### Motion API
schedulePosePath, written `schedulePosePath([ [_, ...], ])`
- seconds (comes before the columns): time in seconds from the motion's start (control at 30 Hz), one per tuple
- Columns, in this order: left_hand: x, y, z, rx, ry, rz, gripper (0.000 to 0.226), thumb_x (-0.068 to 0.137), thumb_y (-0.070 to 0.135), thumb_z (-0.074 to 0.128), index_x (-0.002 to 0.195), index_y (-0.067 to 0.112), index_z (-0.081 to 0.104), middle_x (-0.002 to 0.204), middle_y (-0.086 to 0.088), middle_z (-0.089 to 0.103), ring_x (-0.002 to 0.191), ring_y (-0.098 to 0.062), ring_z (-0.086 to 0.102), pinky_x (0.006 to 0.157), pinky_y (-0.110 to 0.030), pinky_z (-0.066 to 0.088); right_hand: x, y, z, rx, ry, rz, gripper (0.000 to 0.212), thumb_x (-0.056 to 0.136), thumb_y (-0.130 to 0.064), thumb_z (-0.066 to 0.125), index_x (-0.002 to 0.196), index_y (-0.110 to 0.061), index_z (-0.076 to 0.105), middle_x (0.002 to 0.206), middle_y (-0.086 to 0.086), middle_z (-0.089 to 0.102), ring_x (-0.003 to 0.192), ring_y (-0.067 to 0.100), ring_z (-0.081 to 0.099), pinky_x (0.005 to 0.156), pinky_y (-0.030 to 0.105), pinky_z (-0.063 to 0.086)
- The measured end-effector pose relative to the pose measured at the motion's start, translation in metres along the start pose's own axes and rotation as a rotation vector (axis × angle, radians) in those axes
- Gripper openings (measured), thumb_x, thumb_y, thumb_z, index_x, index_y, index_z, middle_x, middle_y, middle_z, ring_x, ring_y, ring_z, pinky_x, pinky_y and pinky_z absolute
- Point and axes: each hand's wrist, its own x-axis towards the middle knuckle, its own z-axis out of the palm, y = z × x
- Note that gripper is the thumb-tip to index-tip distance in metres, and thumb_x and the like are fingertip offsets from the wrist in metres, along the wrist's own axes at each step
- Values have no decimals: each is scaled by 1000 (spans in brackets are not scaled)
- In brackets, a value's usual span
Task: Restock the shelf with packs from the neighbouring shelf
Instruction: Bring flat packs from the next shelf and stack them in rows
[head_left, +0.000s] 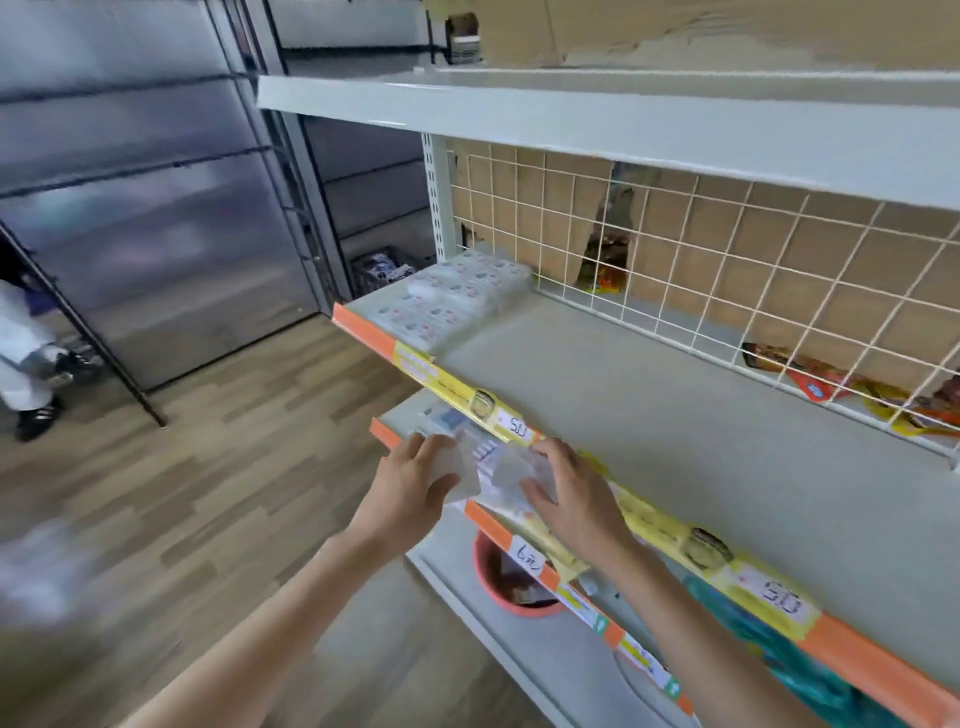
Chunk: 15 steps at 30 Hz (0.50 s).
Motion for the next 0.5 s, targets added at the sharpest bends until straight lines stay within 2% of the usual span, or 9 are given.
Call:
schedulePosePath([
  [0.23,34,-60,-13,-48,63,-45,34,86,15,61,113,5,44,109,-12,57,97,-33,53,83,-38,43,55,-20,45,-5,-40,4,31,87,-18,59,114,-7,51,113,10,60,103,30,54,85,37,39],
  [0.33,63,-73,0,-60,48,-31,31,86,19,58,107,2,44,104,-13,57,92,-37,54,78,-39,43,85,-7,49,-14,-12,11,31,86,-16,60,114,-5,52,111,11,59,101,31,55,80,30,37],
  [0.4,87,-80,7,-69,30,-4,30,86,21,57,106,1,46,104,-13,57,92,-35,54,76,-34,40,108,4,51,-9,26,42,30,85,-15,61,112,-4,53,109,11,60,100,31,57,75,26,35],
  [0.5,130,-83,14,-77,27,50,31,89,22,57,111,2,47,109,-11,57,97,-32,53,76,-29,34,141,21,53,22,98,126,34,86,-17,62,115,-3,52,116,11,60,107,29,56,81,27,37],
])
